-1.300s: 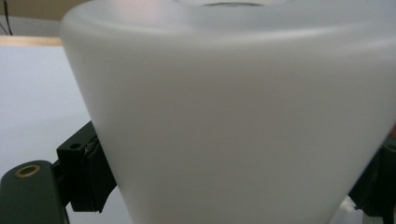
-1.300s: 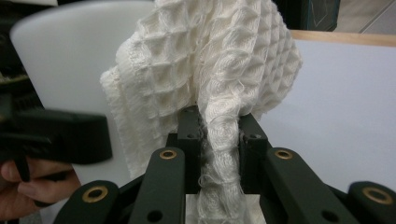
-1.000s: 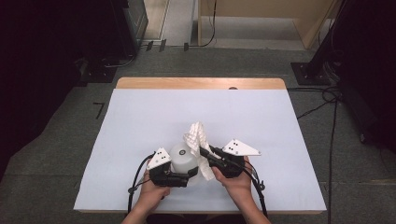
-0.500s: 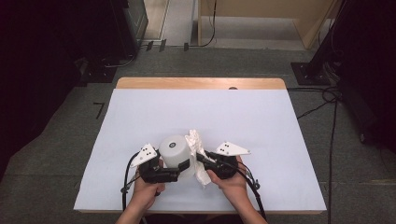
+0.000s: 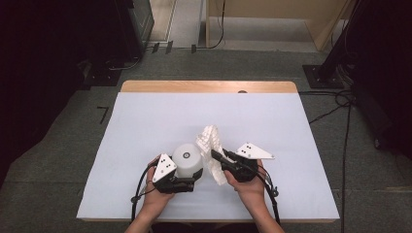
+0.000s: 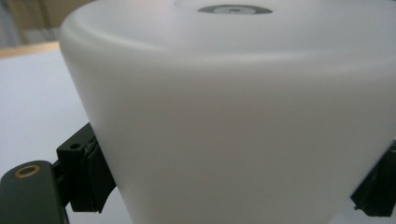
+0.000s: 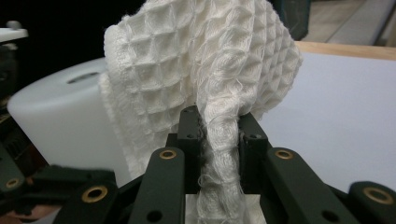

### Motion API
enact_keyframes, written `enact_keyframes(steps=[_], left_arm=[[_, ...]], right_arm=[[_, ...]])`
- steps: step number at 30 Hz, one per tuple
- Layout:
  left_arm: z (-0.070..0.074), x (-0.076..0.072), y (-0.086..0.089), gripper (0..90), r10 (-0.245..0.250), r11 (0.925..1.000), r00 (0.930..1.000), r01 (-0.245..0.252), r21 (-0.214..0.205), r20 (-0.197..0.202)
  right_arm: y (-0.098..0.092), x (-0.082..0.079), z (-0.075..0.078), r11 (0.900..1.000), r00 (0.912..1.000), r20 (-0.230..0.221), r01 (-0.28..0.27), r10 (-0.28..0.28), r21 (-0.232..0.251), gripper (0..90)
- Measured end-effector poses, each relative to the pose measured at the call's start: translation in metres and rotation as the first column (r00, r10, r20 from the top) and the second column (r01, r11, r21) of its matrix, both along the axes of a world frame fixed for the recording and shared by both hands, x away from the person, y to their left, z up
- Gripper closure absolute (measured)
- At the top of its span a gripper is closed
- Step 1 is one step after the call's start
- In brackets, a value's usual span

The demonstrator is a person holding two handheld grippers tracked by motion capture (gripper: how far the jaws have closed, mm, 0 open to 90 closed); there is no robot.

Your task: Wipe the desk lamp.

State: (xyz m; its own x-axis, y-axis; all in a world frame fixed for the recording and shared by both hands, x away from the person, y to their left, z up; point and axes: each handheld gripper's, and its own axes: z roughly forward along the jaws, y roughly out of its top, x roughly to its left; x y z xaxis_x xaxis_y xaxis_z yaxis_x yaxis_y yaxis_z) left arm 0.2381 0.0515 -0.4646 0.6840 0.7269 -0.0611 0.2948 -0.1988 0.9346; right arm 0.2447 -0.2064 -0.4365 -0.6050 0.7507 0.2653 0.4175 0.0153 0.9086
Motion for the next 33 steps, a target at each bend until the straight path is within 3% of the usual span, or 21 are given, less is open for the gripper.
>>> enact_keyframes(steps=[3,6,11,15,16,19,22,24,27,29,31,33], left_arm=[[-0.008,0.004,0.003,8.3,0.07,0.9952,0.9973,-0.072,0.066,0.021],[-0.016,0.006,0.004,8.3,0.1,0.9885,0.9946,-0.102,0.112,0.029],[-0.019,0.002,0.005,6.2,0.119,0.9824,0.9897,-0.129,0.135,0.08],[-0.017,-0.005,0.003,0.0,0.182,0.9746,0.9817,-0.188,0.123,0.056],[-0.016,-0.007,0.003,0.0,0.198,0.9742,0.979,-0.202,0.101,0.051],[-0.015,-0.009,-0.004,0.0,0.23,0.9671,0.9718,-0.234,0.099,0.051],[-0.016,-0.008,-0.009,0.0,0.279,0.9523,0.9595,-0.282,0.117,0.036],[-0.017,-0.01,-0.009,6.1,0.3,0.9452,0.953,-0.303,0.122,0.044],[-0.014,-0.009,-0.005,8.4,0.272,0.9569,0.9623,-0.271,0.104,0.011],[-0.012,-0.007,-0.001,8.6,0.227,0.9706,0.9738,-0.225,0.084,-0.01],[-0.008,-0.006,0.003,8.6,0.139,0.99,0.9892,-0.137,0.033,-0.047],[-0.002,-0.002,0.007,8.6,0.028,0.9993,0.9955,-0.03,-0.019,-0.09]], right_arm=[[-0.005,0.003,-0.003,0.9996,0.9995,-0.016,0.029,-0.029,0.008,76.1],[-0.007,0.004,-0.006,0.9991,0.9989,-0.022,0.042,-0.042,0.005,76.2],[-0.005,0.005,-0.01,0.9991,0.9985,-0.033,0.043,-0.043,-0.005,76.1],[-0.003,0.004,-0.013,0.9992,0.9987,-0.032,0.038,-0.038,-0.016,75.9],[-0.002,0.003,-0.013,0.9993,0.9988,-0.035,0.034,-0.035,-0.017,75.9],[-0.002,0.004,-0.013,0.9991,0.9987,-0.033,0.038,-0.038,-0.02,75.9],[-0.002,0.005,-0.015,0.9991,0.9985,-0.04,0.036,-0.037,-0.023,75.9],[-0.002,0.005,-0.016,0.999,0.9986,-0.037,0.036,-0.037,-0.025,75.9],[-0.001,0.004,-0.015,0.9992,0.9987,-0.036,0.034,-0.035,-0.022,75.9],[-0.001,0.003,-0.013,0.9992,0.9987,-0.036,0.034,-0.035,-0.018,75.9],[-0.001,0.002,-0.011,0.9995,0.9992,-0.028,0.029,-0.029,-0.009,75.9],[0.0,-0.001,-0.005,0.9999,0.9998,-0.01,0.017,-0.017,-0.002,75.9]])
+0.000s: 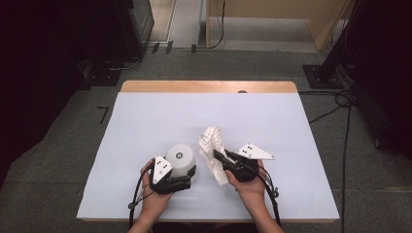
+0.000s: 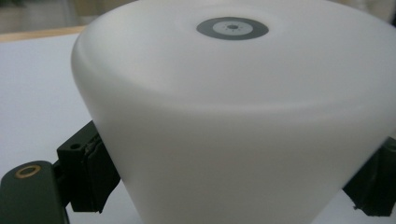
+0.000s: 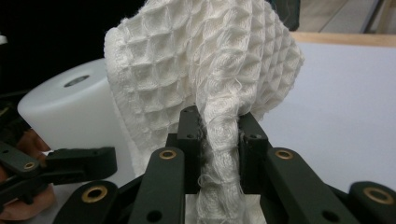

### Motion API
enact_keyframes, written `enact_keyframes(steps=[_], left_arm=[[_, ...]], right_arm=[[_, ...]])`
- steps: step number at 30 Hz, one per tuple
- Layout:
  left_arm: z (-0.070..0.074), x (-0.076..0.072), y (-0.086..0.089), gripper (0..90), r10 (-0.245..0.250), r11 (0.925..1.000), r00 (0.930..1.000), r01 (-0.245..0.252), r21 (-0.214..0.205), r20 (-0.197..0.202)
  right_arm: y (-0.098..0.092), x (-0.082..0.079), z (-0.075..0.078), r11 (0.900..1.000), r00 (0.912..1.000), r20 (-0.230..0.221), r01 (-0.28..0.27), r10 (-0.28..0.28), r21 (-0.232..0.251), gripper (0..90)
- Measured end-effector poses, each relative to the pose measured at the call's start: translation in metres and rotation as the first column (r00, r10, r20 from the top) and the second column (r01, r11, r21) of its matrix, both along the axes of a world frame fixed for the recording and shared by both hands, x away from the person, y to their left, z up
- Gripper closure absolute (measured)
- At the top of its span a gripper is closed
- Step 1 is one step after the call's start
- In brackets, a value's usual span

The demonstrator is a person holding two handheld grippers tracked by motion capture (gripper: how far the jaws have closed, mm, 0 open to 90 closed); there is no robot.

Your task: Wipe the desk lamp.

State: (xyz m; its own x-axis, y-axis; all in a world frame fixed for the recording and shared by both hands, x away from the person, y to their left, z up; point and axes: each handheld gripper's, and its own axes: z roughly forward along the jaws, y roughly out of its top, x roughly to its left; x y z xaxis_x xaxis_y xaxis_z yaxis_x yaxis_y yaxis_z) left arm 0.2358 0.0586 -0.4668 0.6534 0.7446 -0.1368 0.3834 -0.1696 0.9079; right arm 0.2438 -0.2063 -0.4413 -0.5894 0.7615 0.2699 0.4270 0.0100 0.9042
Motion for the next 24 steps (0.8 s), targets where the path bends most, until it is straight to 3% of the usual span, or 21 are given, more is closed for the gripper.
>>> enact_keyframes(steps=[2,6,11,15,24], left_arm=[[0.004,0.001,0.001,8.6,-0.081,0.9961,0.9964,0.08,-0.038,-0.025],[0.008,0.0,-0.001,8.7,-0.154,0.9851,0.9864,0.149,-0.085,-0.056],[0.013,-0.004,-0.005,8.6,-0.217,0.9728,0.9757,0.213,-0.092,-0.034],[0.017,-0.003,0.0,8.6,-0.212,0.9701,0.9768,0.207,-0.127,-0.03],[0.025,0.001,0.017,8.6,-0.138,0.9737,0.9905,0.136,-0.183,0.001]], right_arm=[[0.001,-0.004,0.008,0.9997,0.9994,0.03,-0.019,0.019,0.012,75.9],[0.006,-0.013,0.022,0.9974,0.9928,0.099,-0.069,0.067,0.021,75.8],[0.014,-0.017,0.023,0.9948,0.9892,0.106,-0.102,0.101,0.002,75.9],[0.016,-0.015,0.018,0.9944,0.9905,0.088,-0.106,0.106,-0.005,75.8],[0.028,-0.012,-0.002,0.9942,0.9944,0.015,-0.104,0.105,-0.026,75.9]])
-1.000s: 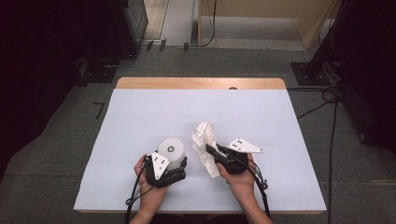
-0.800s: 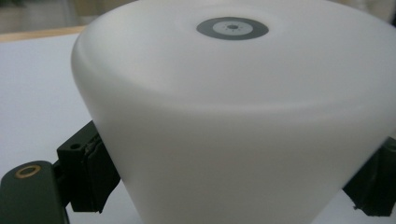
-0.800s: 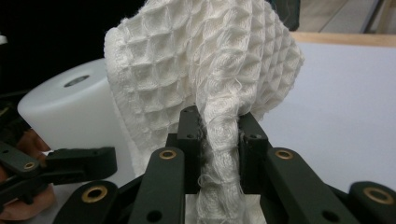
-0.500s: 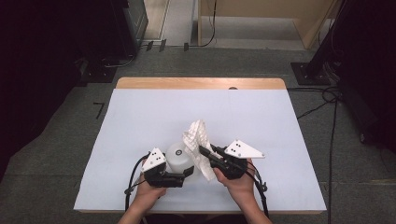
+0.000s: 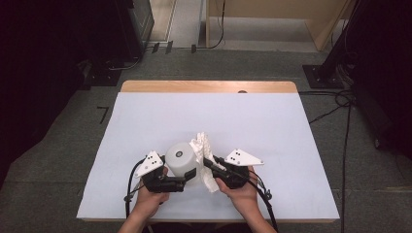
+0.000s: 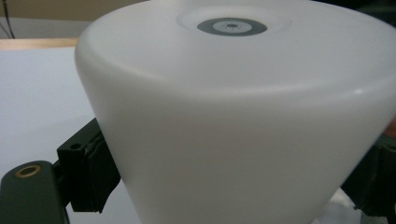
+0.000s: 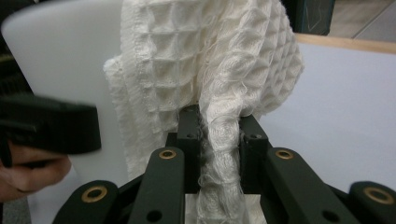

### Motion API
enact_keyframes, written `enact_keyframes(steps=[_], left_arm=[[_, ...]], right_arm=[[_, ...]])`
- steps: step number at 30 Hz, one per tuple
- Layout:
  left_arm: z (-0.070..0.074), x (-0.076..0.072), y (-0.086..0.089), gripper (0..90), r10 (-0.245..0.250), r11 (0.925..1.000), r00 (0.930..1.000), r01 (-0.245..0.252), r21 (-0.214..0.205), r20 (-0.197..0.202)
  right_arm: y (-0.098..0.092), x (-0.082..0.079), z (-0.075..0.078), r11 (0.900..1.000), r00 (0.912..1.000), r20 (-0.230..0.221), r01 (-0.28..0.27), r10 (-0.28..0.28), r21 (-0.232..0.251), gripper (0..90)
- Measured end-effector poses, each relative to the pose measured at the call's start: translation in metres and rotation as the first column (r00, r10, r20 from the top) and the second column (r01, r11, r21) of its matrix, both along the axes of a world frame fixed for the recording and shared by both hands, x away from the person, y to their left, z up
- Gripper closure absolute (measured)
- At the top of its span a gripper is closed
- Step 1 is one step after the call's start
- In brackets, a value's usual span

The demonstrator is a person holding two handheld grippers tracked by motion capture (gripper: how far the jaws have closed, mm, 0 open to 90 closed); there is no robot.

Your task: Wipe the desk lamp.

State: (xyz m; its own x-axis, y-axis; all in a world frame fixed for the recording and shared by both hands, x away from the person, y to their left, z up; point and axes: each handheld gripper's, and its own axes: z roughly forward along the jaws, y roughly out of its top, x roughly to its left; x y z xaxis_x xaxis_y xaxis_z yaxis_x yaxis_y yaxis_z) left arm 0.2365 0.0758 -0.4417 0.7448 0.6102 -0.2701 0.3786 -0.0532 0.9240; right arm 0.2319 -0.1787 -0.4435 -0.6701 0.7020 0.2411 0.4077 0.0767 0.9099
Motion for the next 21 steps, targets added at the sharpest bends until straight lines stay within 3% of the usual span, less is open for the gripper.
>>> enact_keyframes(steps=[4,8,11,16,21], left_arm=[[0.0,0.0,0.001,8.7,0.005,1.0,1.0,-0.005,0.007,0.0],[-0.004,-0.002,-0.009,8.7,-0.017,0.9972,0.9996,0.015,0.073,0.024],[-0.008,-0.005,-0.018,8.7,-0.021,0.9884,0.9979,0.012,0.152,0.061],[-0.014,-0.006,-0.023,8.6,-0.012,0.9748,0.9932,-0.014,0.223,0.116],[-0.021,-0.003,-0.021,8.6,0.054,0.9637,0.9847,-0.095,0.25,0.166]], right_arm=[[0.003,0.001,-0.006,1.0,0.9996,-0.026,0.003,-0.003,-0.006,75.8],[0.0,0.002,-0.004,0.9998,0.9994,-0.028,0.018,-0.018,0.007,75.8],[-0.004,0.001,0.001,0.9994,0.9994,-0.016,0.03,-0.029,0.02,75.9],[-0.01,0.0,0.007,0.998,0.9981,0.026,0.056,-0.057,0.03,75.9],[-0.017,0.004,0.004,0.9953,0.9959,0.009,0.09,-0.09,0.036,75.9]])
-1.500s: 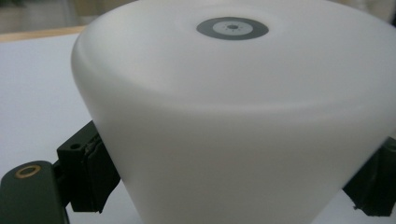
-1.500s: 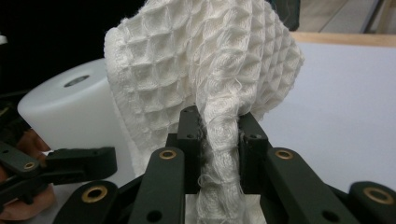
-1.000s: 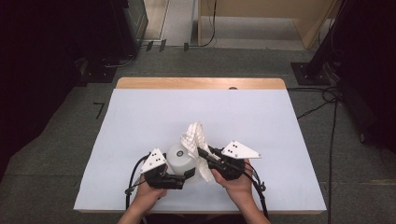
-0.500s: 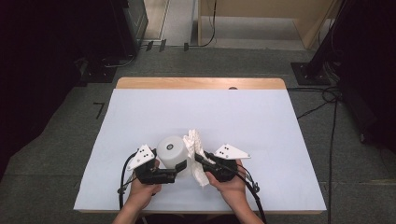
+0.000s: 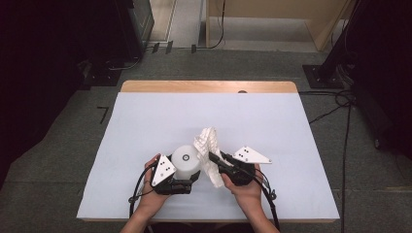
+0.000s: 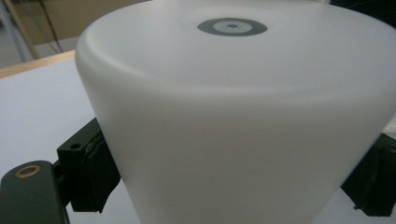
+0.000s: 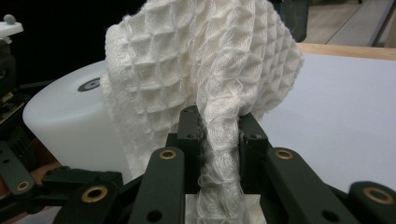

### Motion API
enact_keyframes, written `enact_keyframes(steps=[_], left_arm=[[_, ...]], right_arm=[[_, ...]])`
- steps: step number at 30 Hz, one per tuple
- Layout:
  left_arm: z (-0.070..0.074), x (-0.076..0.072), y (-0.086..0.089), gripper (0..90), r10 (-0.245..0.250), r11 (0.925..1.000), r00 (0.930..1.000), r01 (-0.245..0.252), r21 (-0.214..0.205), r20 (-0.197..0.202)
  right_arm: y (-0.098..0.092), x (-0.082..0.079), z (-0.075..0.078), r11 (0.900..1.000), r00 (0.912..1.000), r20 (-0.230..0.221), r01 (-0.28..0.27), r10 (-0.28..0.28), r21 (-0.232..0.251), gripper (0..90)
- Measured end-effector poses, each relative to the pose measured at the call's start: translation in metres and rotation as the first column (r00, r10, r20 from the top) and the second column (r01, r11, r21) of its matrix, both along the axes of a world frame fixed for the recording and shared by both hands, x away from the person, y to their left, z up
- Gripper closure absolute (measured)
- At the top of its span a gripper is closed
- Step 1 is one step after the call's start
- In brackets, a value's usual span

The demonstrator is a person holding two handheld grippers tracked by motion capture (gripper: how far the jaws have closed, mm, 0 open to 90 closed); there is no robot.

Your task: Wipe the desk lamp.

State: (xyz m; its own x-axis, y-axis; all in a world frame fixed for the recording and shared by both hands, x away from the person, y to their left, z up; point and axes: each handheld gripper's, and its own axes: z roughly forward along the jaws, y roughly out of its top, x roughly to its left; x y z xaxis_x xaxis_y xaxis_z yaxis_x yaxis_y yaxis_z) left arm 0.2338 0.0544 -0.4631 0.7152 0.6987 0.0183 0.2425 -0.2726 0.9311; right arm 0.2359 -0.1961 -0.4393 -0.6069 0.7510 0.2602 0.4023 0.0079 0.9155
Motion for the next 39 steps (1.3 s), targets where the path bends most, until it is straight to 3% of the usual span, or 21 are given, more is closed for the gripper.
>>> enact_keyframes(steps=[6,9,14,17,19,20,21,23,24,25,30,33,39], left_arm=[[-0.008,0.003,0.001,8.6,0.046,0.9978,0.9985,-0.047,0.047,0.03],[-0.014,0.003,0.0,8.6,0.068,0.995,0.9975,-0.069,0.072,0.019],[-0.012,0.001,0.001,8.3,0.099,0.9927,0.995,-0.098,0.07,-0.012],[-0.007,-0.003,0.001,1.3,0.121,0.9923,0.9922,-0.12,0.033,-0.032],[-0.006,-0.006,-0.004,0.0,0.145,0.9887,0.9892,-0.144,0.041,-0.022],[-0.007,-0.007,-0.007,0.0,0.161,0.9848,0.9869,-0.16,0.069,-0.013],[-0.009,-0.008,-0.011,0.0,0.192,0.9766,0.9814,-0.19,0.101,-0.006],[-0.011,-0.009,-0.014,2.1,0.235,0.966,0.9719,-0.234,0.11,0.003],[-0.011,-0.008,-0.013,6.4,0.25,0.9635,0.9683,-0.248,0.1,-0.001],[-0.01,-0.008,-0.012,7.1,0.247,0.9658,0.9689,-0.245,0.084,-0.014],[-0.007,-0.004,-0.002,8.6,0.203,0.9791,0.9768,-0.201,0.033,-0.069],[-0.004,0.001,0.007,8.6,0.142,0.9877,0.982,-0.149,-0.049,-0.125],[0.005,0.004,0.015,8.7,0.069,0.9853,0.9849,-0.092,-0.144,-0.159]], right_arm=[[0.0,0.001,-0.002,1.0,0.9999,-0.009,0.004,-0.004,0.002,75.9],[0.002,0.002,-0.004,1.0,0.9999,-0.011,0.002,-0.002,-0.005,75.9],[-0.001,-0.001,0.0,1.0,1.0,0.001,0.005,-0.005,0.002,75.9],[-0.005,-0.001,0.001,0.9999,0.9999,0.007,0.011,-0.011,0.006,75.9],[-0.006,0.0,0.001,0.9998,0.9999,0.003,0.017,-0.017,0.006,75.9],[-0.007,0.0,0.001,0.9998,0.9998,0.001,0.018,-0.018,0.007,75.9],[-0.006,0.001,0.0,0.9998,0.9998,0.0,0.021,-0.021,0.005,75.9],[-0.005,0.001,-0.002,0.9998,0.9998,-0.005,0.021,-0.021,-0.001,75.9],[-0.004,0.001,-0.003,0.9998,0.9998,-0.009,0.018,-0.018,-0.003,75.9],[-0.003,0.001,-0.004,0.9999,0.9999,-0.008,0.013,-0.013,-0.008,75.9],[0.006,-0.001,-0.007,0.9998,0.9994,-0.03,-0.019,0.019,-0.001,75.9],[0.009,-0.002,-0.006,0.9994,0.9992,-0.022,-0.034,0.034,-0.003,75.9],[0.01,0.0,-0.01,0.9993,0.9984,-0.042,-0.036,0.036,0.007,75.8]])
